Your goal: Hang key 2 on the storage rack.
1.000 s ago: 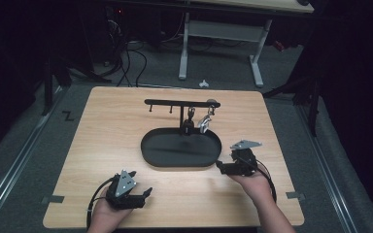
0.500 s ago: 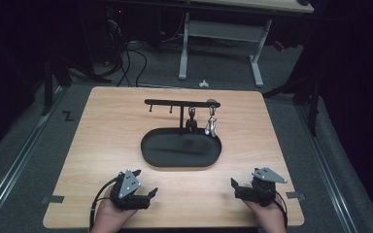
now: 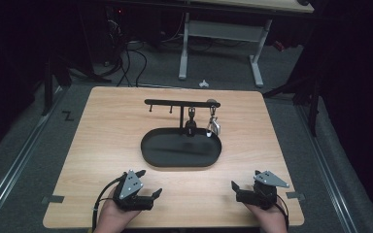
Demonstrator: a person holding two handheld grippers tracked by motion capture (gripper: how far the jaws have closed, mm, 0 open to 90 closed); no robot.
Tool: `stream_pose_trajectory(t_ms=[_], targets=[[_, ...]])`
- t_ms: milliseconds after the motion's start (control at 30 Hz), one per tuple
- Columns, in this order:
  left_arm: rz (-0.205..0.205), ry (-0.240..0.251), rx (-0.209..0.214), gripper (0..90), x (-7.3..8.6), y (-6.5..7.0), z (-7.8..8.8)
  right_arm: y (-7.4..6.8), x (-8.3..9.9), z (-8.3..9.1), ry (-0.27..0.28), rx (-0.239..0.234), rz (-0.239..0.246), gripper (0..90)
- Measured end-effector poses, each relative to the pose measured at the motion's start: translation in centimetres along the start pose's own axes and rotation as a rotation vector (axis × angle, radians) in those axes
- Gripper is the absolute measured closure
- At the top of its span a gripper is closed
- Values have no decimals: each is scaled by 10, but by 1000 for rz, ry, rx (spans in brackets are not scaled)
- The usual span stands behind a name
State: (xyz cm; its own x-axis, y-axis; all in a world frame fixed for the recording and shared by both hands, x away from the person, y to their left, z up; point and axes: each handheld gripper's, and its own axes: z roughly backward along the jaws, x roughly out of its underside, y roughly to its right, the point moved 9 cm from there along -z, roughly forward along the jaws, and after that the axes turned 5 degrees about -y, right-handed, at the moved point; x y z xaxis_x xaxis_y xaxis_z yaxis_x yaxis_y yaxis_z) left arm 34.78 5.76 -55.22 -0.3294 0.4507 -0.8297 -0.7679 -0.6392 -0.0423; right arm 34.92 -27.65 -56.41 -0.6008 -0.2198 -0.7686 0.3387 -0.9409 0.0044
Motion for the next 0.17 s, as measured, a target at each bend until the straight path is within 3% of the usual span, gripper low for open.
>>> stream_pose_trajectory(t_ms=[167], targets=[[15,14,1,165,1,-1,5,-2,-2,-5,3,14,-8,10]])
